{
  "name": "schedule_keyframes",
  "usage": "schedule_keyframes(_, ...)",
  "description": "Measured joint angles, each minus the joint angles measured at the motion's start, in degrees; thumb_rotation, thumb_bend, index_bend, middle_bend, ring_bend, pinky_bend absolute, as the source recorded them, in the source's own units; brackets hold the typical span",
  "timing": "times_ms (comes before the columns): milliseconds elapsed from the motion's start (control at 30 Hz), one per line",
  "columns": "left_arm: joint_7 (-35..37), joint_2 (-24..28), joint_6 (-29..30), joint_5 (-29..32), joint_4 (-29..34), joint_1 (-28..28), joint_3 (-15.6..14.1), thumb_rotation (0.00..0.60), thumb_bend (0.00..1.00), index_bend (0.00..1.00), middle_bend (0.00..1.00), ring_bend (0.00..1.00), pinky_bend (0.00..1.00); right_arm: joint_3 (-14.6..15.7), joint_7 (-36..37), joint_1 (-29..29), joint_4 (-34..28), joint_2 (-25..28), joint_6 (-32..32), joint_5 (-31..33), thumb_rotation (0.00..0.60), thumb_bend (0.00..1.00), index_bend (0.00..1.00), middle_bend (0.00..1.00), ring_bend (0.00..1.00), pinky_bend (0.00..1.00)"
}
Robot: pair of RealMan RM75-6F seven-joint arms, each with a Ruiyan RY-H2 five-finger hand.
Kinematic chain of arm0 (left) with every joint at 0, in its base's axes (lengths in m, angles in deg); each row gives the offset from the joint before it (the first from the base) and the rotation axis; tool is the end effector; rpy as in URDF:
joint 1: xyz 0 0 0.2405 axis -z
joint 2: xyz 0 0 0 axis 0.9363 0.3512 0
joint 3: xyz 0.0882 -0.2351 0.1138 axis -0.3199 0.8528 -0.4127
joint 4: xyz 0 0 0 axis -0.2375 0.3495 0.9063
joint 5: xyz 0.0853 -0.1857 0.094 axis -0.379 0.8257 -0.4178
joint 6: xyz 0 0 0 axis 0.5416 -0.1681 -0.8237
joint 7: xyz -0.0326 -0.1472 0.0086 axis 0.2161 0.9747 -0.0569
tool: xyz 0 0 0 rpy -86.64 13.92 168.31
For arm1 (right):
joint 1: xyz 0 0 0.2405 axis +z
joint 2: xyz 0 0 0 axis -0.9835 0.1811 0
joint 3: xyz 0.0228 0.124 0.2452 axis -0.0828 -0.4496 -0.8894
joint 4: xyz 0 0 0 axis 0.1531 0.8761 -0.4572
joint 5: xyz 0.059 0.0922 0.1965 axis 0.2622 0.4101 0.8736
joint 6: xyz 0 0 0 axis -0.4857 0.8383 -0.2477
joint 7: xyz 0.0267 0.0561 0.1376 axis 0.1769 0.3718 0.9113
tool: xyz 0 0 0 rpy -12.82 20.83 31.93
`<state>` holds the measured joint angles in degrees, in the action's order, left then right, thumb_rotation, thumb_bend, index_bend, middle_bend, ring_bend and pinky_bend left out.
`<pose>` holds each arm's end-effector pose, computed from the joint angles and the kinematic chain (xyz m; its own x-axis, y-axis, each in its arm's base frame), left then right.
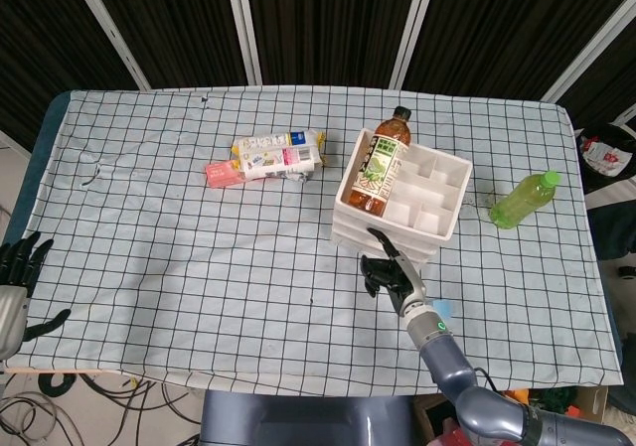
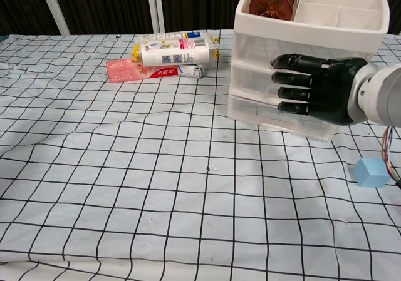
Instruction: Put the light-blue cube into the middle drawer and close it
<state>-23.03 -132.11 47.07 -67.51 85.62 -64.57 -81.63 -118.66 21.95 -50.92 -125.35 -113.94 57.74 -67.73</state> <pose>-0.3320 0.1902 0.1505 0.4453 -0.0614 0.8933 0.8926 -0.0475 -0.4483 -0.1199 -0.3062 -0.0085 -0.9498 -0.1699 0.2625 -0.3127 0.5106 -0.8010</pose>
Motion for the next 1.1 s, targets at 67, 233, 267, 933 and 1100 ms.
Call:
schedule_keyframes(67,-0.05,-0.03,0.05,-0.06,-0.01,0.01,0.01,0.6,0.04,0.0,0.0,0.0,0.0,0.08,0.01,-0.04,-0.16,0.06,-0.05,-0.18,0.6,0.52,0.15,0.82,0.88,0.83)
schedule_keyframes(233,-0.1,-0.04,0.01,-0.03,0.06,0.01,0.01,0.6,0.03,0.0,0.0,0.0,0.0,0.65,0.29,-0.33,-0.81,0.14,-0.38,-0.35,0.6,0.52,0.16,0.82,0.88,0.83)
schedule_keyframes(267,-0.11,-0.04,0.01,-0.04,0.06,0.01,0.01,0.6,0.04,0.0,0.0,0.0,0.0,0.8,0.34,-0.43,-0.95,0.16,-0.44,-0.53,0.6,0.52,0.16,0.82,0.88,0.83)
schedule_keyframes(933,-0.04,-0.01,-0.04,-0.14,0.14,0.03,-0.02,0.6,0.04,0.0,0.0,0.0,0.0,5.83,-0.43,-2.37,-4.21,-0.41,-0.38,-5.69,0.6,0.52,0.16,0.82,0.88,0.83)
schedule_keyframes(1100,-0.18,-0.06,-0.03,-0.19,0.09,0.05,-0.02,0.6,0.04,0.0,0.0,0.0,0.0,6.87,-0.44,-2.93,-4.67,-0.59,-0.25,-6.74,0.6,0.52,0.06,0.81,0.88,0.82)
